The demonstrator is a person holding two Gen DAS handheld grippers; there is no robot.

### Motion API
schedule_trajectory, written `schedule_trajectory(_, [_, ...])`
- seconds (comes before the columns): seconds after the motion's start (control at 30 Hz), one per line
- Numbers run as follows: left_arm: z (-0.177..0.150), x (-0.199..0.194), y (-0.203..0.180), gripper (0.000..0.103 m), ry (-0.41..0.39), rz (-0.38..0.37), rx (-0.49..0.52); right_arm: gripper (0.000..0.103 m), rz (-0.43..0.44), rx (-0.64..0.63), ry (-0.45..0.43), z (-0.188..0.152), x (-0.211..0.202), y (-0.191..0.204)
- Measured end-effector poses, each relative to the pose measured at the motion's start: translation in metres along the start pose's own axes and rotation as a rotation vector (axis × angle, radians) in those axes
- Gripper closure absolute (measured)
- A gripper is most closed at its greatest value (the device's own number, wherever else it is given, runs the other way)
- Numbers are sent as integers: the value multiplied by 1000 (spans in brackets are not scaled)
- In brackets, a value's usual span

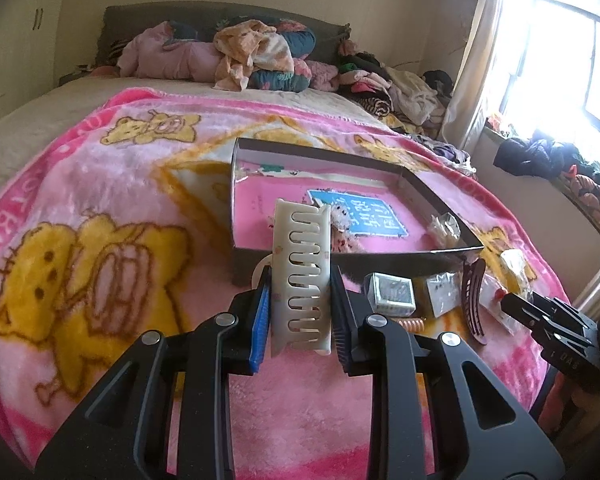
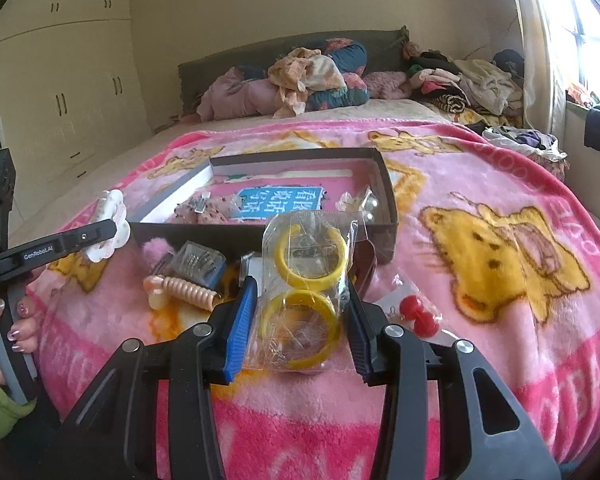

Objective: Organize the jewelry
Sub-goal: 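Carry the claw clip and bangles bag into the box and release both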

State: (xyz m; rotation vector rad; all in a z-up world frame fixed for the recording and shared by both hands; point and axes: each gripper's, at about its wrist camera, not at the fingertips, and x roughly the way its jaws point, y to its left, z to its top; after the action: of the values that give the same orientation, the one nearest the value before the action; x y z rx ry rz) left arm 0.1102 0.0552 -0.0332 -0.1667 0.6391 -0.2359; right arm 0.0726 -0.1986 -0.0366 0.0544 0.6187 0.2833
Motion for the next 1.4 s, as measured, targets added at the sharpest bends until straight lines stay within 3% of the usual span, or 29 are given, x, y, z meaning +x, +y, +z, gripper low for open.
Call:
schedule_trajectory(0.97, [41,49,-65,84,13,-54,65,63,-9,-3,-46,64,25,-35])
schedule_trajectory(1.4, [54,82,-89,84,40,-61,87,63,-5,1,-13,88,56,-57])
